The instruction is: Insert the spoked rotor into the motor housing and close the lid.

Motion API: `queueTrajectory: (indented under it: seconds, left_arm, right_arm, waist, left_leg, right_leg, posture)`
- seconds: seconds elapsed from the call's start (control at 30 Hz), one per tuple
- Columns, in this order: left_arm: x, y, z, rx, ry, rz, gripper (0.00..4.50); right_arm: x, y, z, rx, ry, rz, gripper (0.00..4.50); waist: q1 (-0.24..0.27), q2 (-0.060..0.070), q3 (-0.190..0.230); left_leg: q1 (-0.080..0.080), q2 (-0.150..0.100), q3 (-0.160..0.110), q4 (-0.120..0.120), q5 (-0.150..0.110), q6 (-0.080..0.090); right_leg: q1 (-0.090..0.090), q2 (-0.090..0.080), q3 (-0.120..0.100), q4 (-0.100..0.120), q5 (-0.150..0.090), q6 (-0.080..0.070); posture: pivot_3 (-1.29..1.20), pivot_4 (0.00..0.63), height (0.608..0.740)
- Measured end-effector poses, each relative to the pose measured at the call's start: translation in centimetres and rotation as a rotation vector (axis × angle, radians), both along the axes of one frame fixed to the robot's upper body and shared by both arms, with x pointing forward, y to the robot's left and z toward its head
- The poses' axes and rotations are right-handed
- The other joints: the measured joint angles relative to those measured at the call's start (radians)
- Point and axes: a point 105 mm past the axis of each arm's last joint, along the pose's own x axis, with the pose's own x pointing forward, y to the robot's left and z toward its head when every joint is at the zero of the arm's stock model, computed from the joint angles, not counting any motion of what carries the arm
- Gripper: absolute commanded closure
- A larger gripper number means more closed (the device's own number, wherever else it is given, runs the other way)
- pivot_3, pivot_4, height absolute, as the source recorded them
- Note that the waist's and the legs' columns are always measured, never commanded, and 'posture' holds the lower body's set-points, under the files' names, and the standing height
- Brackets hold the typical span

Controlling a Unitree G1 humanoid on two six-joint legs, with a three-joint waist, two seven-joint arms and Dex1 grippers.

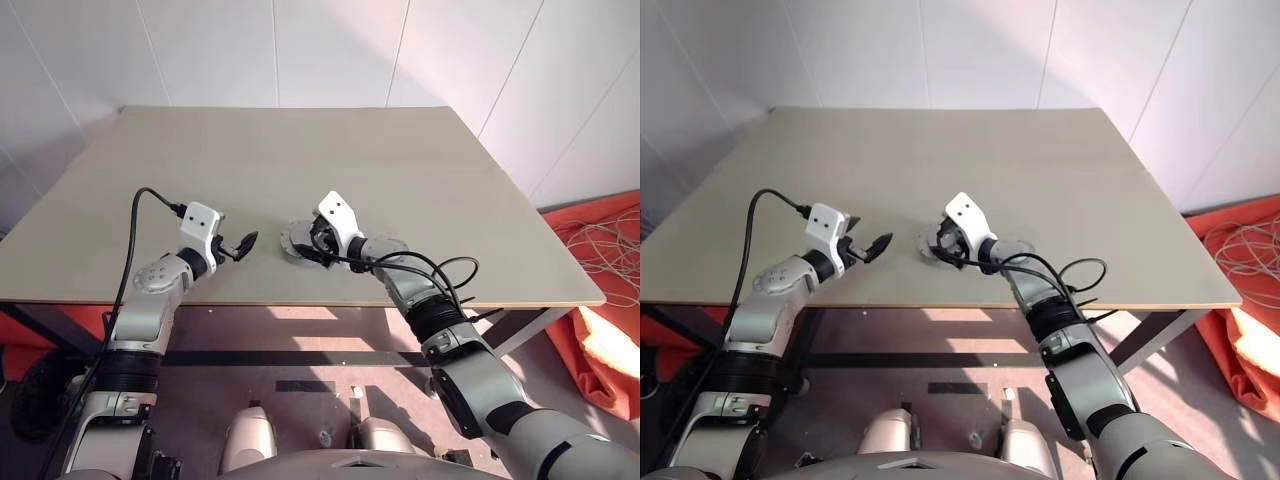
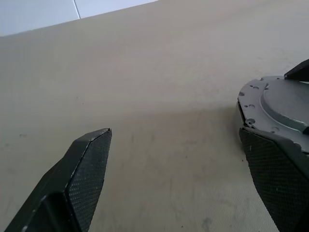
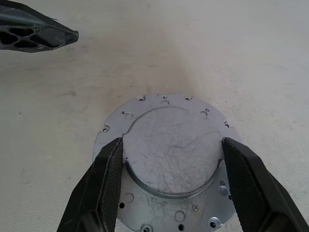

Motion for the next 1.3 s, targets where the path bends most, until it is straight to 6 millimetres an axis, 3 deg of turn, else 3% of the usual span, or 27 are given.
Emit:
queueTrajectory:
  seconds: [1.3]
  left_arm:
    - [0.01,0.04,-0.03,-0.005,0.005,0.005,0.00]
  right_arm:
    - [0.38,0.41,-0.65,-0.094,0.010,0.044,1.39]
  waist:
    - [-0.005,0.005,-0.004]
  left_leg:
    - [0.007,-0.007,-0.010,-0.002,-0.004,0.004]
  right_leg:
    - [0.004,-0.002,-0.003,-0.015,0.000,0.000]
  posture:
    - [0.00,0.000,0.740]
